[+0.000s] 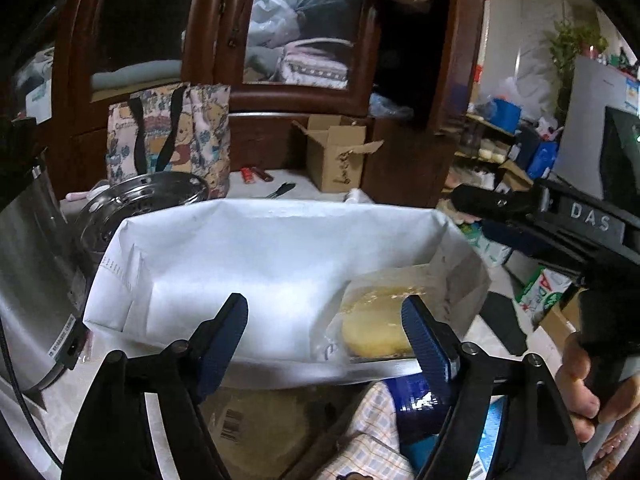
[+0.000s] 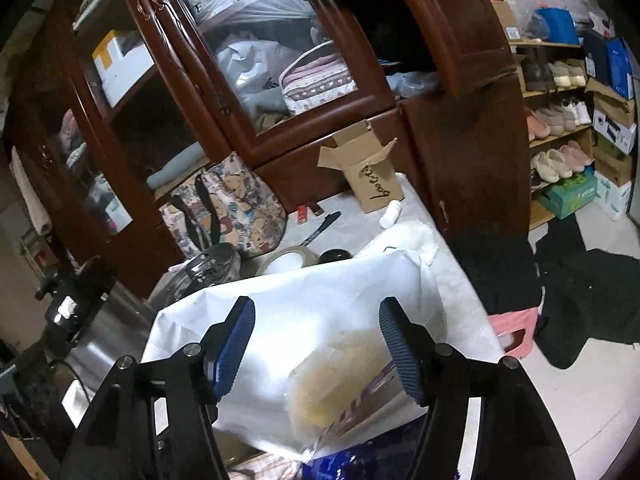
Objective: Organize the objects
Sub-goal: 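Lower the bread bag into the white bin and open the right tool, then grasp the blue cartoon-printed box with the right tool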
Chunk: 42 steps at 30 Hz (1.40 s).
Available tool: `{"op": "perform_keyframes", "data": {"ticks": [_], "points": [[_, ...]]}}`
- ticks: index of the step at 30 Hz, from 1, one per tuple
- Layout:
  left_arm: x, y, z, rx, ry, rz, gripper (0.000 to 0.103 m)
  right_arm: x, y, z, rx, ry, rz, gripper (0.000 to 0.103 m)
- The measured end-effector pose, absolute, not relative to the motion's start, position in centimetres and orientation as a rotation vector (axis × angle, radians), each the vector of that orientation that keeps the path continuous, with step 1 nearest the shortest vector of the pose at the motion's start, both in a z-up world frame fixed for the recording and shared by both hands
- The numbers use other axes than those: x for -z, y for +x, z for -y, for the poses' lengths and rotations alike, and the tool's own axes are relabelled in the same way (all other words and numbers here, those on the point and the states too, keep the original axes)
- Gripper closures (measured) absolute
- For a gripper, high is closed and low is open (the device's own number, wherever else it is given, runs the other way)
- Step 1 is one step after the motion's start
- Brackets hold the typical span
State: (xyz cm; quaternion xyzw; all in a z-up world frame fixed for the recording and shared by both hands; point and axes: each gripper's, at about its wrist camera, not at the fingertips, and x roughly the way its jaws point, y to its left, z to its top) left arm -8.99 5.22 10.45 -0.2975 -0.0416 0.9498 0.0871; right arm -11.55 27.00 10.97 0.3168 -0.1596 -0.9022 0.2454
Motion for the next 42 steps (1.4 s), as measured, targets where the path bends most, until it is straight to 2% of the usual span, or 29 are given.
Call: {"op": "perform_keyframes", "data": {"ticks": [4,12,14,17,18,20,25,31,35,37,42], "points": [[-10.9,-8.6,-5.4,-2.848,-0.889,0.106,0.029,-11.4,-10.9,-27.2,2.467,0.846,0.428,0.039],[-12.0,-5.8,-5.1,-2.937,-0.744,0.081,0.028,-12.1,-9.5,-26.1,2.543,0.821,0.315,0.039],[-11.4,-4.4,-4.9,-2.974,-0.725,0.07,0.022,-12.2,-9.2,-25.7,2.575,0.807,0.276,0.039],[-9.8,-3.8,-4.4,-2.963,-0.778,0.074,0.023,-11.9,-9.3,-25.1,2.589,0.823,0.234,0.039],[-9.2,-3.8,-4.2,-2.935,-0.808,0.076,0.026,-11.7,-9.4,-24.9,2.588,0.837,0.226,0.039],[-8.6,-4.1,-3.7,-2.888,-0.863,0.122,0.03,-11.3,-9.4,-24.5,2.595,0.861,0.202,0.039],[-8.6,-4.2,-2.2,-2.833,-0.874,0.288,0.03,-10.7,-9.0,-23.7,2.584,0.88,0.138,0.039],[-8.7,-4.2,-1.4,-2.883,-0.866,0.32,0.03,-9.4,-6.5,-25.1,2.453,0.96,0.235,0.039],[-8.3,-4.4,-1.9,-2.81,-0.915,0.314,0.03,-9.1,-3.6,-27.3,2.483,0.975,0.242,0.039],[-8.2,-4.2,-2.6,-2.755,-0.937,0.278,0.03,-9.0,-2.4,-28.3,2.519,0.98,0.221,0.034],[-8.3,-3.5,-4.4,-2.688,-1.01,0.144,0.03,-7.0,-1.0,-29.2,2.469,1.118,0.24,0.033]]}}
